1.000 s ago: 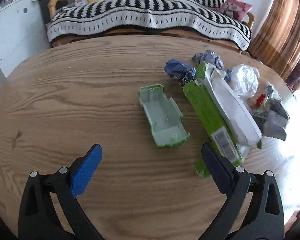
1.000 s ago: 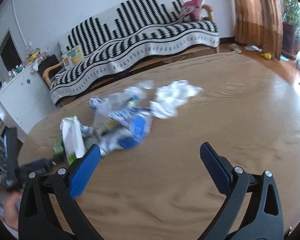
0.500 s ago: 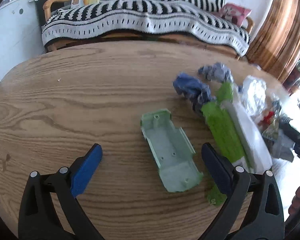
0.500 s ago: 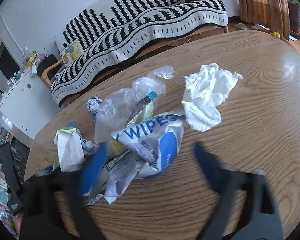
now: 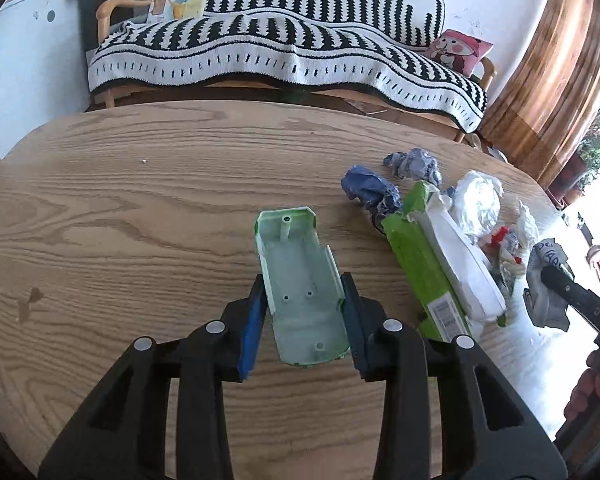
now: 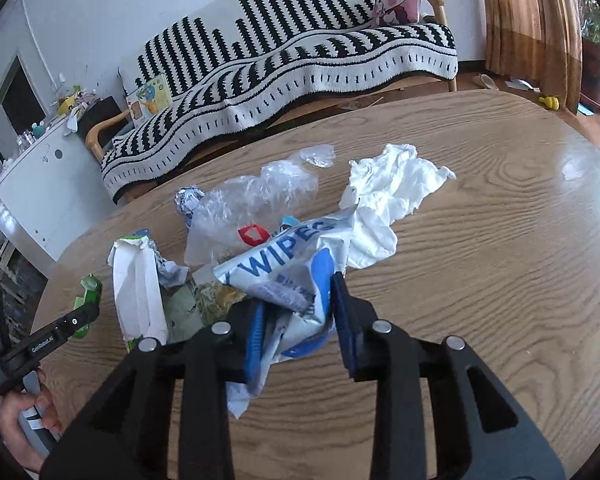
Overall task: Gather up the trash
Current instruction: 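Lift the toy shell and WIPES packet off the table with both tools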
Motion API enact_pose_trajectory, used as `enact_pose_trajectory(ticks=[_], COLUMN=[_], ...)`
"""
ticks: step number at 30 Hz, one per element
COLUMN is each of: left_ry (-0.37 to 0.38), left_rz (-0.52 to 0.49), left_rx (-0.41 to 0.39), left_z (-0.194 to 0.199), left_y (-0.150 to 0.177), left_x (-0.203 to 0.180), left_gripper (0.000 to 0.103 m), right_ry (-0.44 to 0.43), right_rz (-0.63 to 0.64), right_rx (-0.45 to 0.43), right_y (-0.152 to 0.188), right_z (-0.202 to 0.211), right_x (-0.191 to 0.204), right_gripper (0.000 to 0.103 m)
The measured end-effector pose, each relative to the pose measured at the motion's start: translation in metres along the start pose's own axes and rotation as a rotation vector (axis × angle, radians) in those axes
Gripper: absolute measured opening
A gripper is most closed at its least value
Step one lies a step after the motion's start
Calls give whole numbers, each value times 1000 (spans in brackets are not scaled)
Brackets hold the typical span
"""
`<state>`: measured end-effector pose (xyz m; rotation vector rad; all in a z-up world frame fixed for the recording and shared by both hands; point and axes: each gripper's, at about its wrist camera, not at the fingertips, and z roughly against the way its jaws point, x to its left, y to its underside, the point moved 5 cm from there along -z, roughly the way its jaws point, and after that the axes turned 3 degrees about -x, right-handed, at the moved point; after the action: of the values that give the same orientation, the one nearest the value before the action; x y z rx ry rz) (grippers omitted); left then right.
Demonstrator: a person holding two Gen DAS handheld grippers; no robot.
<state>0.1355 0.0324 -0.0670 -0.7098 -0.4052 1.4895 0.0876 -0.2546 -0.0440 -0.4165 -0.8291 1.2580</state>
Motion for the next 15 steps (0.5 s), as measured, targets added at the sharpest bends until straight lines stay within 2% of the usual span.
enact_pose_trajectory(ticks=[8, 15], left_ry=[4, 7], left_rz=[-5, -24], left_rx=[-8, -12], left_z=[16, 23], left_y=[5, 7], left_x=[-2, -8], left_gripper=[36, 36], right_ry=[-45, -34], right_rz=[13, 22], right_rx=[5, 6], right_y=[6, 8], right_z=[12, 21], right_x=[7, 10], right_gripper=[31, 31])
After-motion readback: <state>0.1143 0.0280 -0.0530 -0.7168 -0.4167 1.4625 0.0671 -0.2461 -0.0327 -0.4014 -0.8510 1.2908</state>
